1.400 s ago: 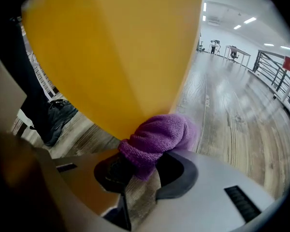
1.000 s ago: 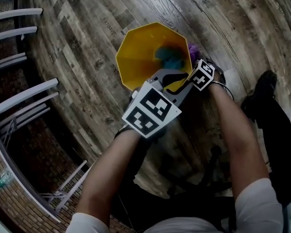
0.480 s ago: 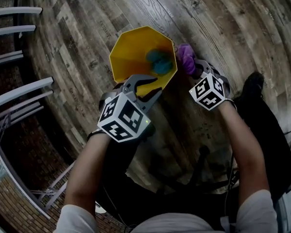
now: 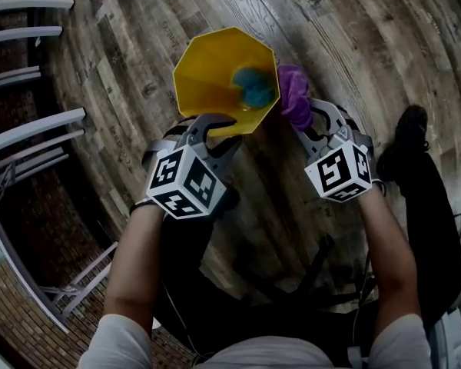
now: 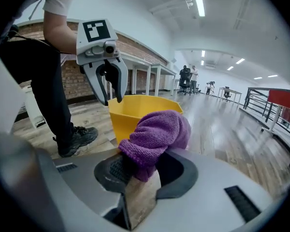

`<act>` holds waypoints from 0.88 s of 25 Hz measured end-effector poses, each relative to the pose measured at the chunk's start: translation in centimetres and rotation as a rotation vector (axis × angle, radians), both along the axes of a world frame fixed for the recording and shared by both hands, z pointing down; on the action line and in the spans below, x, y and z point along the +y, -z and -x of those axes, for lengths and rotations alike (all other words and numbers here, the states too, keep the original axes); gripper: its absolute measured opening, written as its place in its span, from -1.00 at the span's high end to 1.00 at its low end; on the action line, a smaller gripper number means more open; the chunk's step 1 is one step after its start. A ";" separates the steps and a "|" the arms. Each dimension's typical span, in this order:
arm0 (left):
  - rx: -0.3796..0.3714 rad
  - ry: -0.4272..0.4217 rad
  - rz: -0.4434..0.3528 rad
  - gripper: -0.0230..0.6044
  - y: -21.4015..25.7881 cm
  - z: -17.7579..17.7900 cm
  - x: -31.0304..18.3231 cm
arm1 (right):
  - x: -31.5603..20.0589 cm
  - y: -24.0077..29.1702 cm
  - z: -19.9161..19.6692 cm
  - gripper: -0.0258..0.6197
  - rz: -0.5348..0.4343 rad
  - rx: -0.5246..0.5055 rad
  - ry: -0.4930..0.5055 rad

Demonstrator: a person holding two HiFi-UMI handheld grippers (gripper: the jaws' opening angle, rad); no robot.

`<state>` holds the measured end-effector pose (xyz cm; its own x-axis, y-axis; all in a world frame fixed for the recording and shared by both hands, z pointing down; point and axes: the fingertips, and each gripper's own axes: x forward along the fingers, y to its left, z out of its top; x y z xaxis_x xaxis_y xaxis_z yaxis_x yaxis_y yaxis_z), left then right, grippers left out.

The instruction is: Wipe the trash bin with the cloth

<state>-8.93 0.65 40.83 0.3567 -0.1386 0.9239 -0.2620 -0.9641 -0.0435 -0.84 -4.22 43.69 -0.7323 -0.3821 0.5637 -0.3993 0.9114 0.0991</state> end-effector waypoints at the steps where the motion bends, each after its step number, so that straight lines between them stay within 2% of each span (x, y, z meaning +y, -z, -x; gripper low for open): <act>1: -0.018 -0.005 0.002 0.63 -0.2 0.1 0.3 | 0.1 0.3 0.0 0.59 -0.004 -0.010 -0.006; 6: -0.121 0.019 -0.009 0.63 -2.2 0.5 0.5 | 0.8 -0.4 0.8 0.59 0.008 -0.035 -0.022; 8: -0.133 0.039 -0.004 0.63 -2.8 0.8 0.4 | 1.0 -1.2 1.4 0.59 0.018 -0.033 -0.015; 11: -0.118 0.049 0.014 0.69 -3.3 0.5 0.5 | 0.8 -2.3 1.7 0.59 0.034 -0.029 -0.013; 14: -0.088 0.039 0.015 0.84 -3.4 -0.2 0.5 | 0.3 -3.8 1.9 0.59 0.051 -0.019 -0.014; 22: -0.069 0.046 0.015 0.87 -3.4 -0.8 0.0 | -0.7 -8.8 2.9 0.59 0.115 0.031 -0.016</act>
<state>-8.09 0.61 44.21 0.2857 -0.1391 0.9482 -0.3026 -0.9519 -0.0485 -3.69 -4.94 52.45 -0.7079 -0.3252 0.6270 -0.4124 0.9110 0.0070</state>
